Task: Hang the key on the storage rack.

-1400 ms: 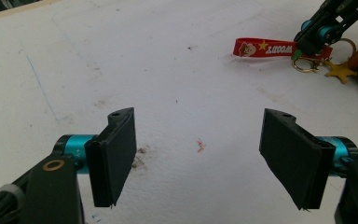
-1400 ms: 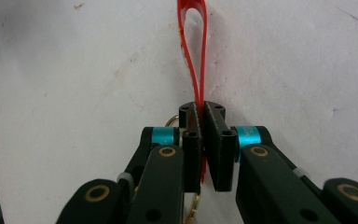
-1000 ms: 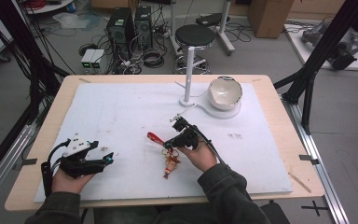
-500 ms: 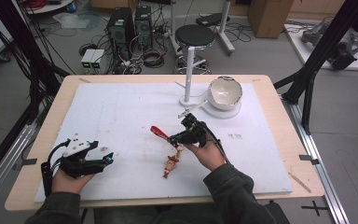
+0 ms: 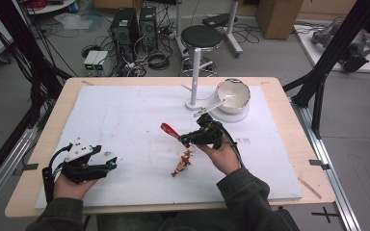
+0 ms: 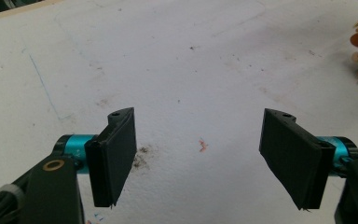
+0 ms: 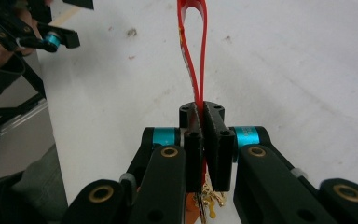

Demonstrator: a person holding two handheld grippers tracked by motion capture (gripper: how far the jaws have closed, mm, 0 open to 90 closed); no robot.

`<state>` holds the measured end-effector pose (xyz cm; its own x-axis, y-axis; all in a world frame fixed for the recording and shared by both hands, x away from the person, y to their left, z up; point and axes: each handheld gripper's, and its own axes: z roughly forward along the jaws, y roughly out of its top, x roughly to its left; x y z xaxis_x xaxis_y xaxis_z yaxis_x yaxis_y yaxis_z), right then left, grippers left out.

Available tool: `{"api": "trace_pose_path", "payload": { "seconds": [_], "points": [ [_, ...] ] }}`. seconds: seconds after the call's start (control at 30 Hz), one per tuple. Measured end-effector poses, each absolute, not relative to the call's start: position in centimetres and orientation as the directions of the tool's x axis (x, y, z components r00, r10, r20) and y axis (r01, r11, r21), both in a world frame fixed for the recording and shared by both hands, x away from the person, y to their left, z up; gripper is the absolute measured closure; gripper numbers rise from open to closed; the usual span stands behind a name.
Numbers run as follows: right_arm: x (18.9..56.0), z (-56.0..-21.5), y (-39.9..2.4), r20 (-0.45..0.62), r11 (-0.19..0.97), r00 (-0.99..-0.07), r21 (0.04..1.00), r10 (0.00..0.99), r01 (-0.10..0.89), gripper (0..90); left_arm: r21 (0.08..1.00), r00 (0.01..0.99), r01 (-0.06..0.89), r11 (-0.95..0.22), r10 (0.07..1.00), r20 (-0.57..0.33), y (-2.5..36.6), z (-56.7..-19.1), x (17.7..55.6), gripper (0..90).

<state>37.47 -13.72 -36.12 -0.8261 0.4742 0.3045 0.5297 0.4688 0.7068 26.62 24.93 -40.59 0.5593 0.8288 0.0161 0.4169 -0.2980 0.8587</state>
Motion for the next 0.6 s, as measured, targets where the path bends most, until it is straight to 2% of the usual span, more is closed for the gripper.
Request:
{"api": "trace_pose_path", "payload": {
  "seconds": [0.6],
  "points": [
    [38.3, -31.0, -17.3, 0.226, 0.388, -0.813, 0.79, 0.537, 0.475, 87.1, 0.859, 0.556, 0.419, -0.296, 0.831, 0.015, 24.9, -40.6, 26.6, 27.6]
  ]
}}
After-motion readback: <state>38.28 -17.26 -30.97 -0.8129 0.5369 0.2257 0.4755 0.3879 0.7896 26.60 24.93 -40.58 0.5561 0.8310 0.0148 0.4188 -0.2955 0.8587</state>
